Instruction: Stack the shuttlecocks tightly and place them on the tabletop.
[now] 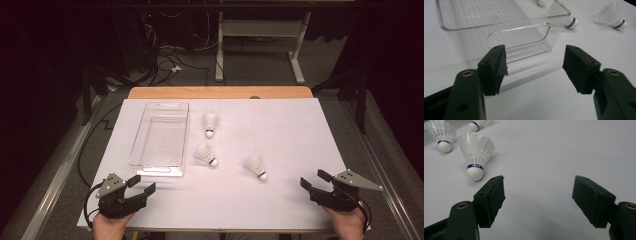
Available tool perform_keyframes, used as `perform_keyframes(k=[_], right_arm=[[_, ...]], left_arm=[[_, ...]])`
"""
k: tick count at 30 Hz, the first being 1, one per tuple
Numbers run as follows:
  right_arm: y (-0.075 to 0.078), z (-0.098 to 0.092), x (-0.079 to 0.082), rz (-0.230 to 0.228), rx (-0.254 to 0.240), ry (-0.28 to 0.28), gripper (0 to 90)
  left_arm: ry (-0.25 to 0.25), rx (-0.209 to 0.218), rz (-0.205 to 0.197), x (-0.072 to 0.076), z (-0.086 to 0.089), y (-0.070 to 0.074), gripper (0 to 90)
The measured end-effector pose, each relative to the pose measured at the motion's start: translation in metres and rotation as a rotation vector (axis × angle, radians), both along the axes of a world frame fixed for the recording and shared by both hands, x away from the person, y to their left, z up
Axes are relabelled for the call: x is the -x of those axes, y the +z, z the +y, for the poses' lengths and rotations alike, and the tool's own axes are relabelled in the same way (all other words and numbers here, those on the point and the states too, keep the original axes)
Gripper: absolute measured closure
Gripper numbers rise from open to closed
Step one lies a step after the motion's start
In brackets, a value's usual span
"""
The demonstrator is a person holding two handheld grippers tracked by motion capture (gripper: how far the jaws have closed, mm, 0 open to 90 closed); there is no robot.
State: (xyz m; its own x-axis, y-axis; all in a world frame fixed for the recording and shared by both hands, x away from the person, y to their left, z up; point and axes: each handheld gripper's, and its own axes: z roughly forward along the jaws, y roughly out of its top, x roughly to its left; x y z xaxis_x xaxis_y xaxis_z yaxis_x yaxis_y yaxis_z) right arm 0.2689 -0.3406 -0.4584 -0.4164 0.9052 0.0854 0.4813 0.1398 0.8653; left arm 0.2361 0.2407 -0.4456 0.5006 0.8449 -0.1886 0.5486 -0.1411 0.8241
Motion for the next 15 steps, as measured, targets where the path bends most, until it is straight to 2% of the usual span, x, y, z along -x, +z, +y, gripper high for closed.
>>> perform_keyframes(k=[8,15], right_arm=[[0.000,0.000,0.000,0.003,0.002,-0.001,26.2],[0.000,0.000,0.000,0.001,0.003,0.000,26.2]], left_arm=[[-0.029,-0.006,0.016,-0.002,-0.009,0.000,37.2],[-0.057,-0.012,0.014,-0.002,-0.020,-0.001,37.7]])
